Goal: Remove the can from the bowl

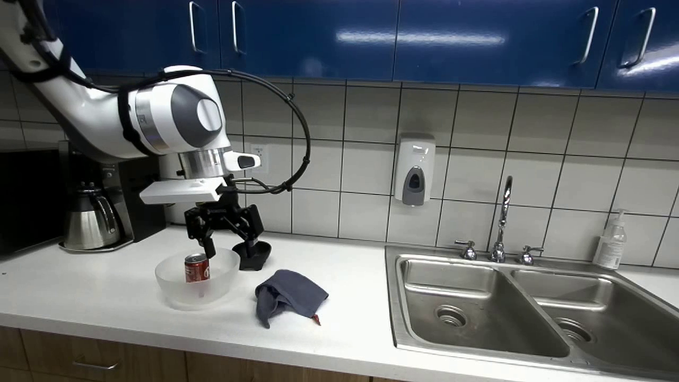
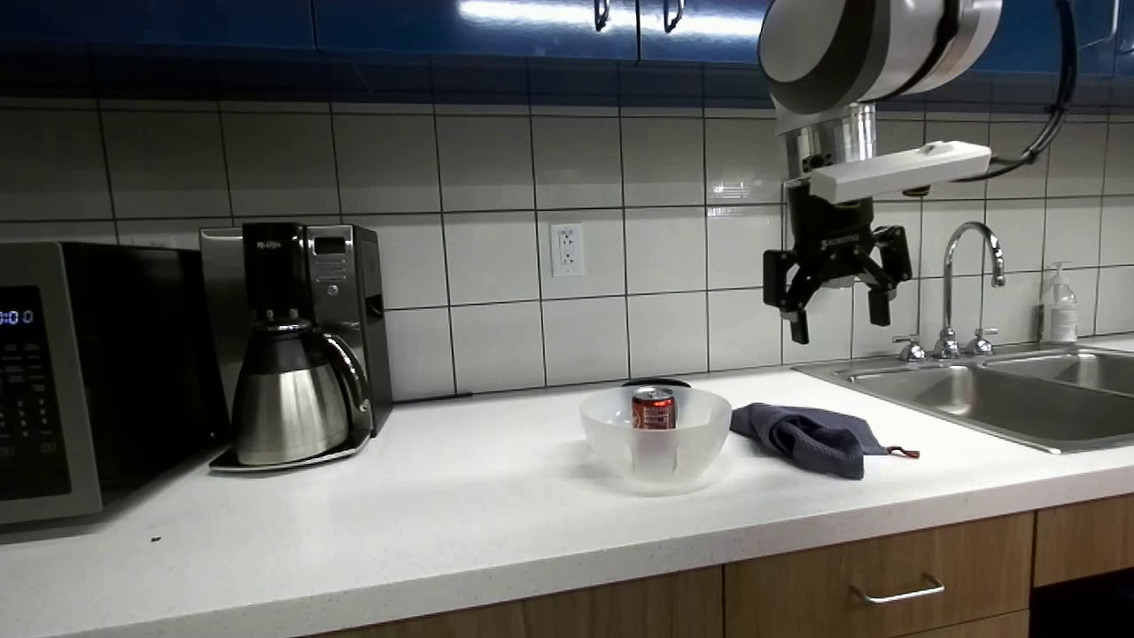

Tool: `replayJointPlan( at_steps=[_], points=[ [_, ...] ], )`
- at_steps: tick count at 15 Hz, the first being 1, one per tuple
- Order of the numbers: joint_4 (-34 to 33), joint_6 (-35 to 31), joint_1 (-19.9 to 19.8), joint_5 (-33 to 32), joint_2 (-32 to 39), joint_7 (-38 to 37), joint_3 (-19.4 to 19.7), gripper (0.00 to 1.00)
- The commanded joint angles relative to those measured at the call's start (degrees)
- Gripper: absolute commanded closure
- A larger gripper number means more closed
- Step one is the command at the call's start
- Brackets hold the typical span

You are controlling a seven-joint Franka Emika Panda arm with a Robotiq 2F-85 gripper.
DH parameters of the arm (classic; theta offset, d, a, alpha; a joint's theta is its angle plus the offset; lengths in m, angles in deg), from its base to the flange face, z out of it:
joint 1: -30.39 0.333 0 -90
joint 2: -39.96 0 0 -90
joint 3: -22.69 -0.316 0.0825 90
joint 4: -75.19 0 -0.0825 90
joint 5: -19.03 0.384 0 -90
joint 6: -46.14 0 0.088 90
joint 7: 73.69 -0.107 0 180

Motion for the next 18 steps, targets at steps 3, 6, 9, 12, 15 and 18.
replayJointPlan(
  at_steps=[3,6,9,12,15,18],
  points=[
    [-7.63,-3.71,3.04,2.04,9.59,-2.92,-1.69,0.0],
    [-11.23,-4.98,4.96,1.69,13.85,-4.85,-2.04,0.0],
    [-14.94,-5.21,6.98,1.37,17.69,-6.31,-2.1,0.0],
    [-18.84,-5.37,9.07,1.48,21.29,-7.77,-1.84,0.0],
    [-22.58,-4.95,10.96,1.87,24.24,-8.69,-1.68,0.0],
    [-25.29,-4.85,12.58,2.01,26.44,-9.41,-1.53,0.0]
  ],
)
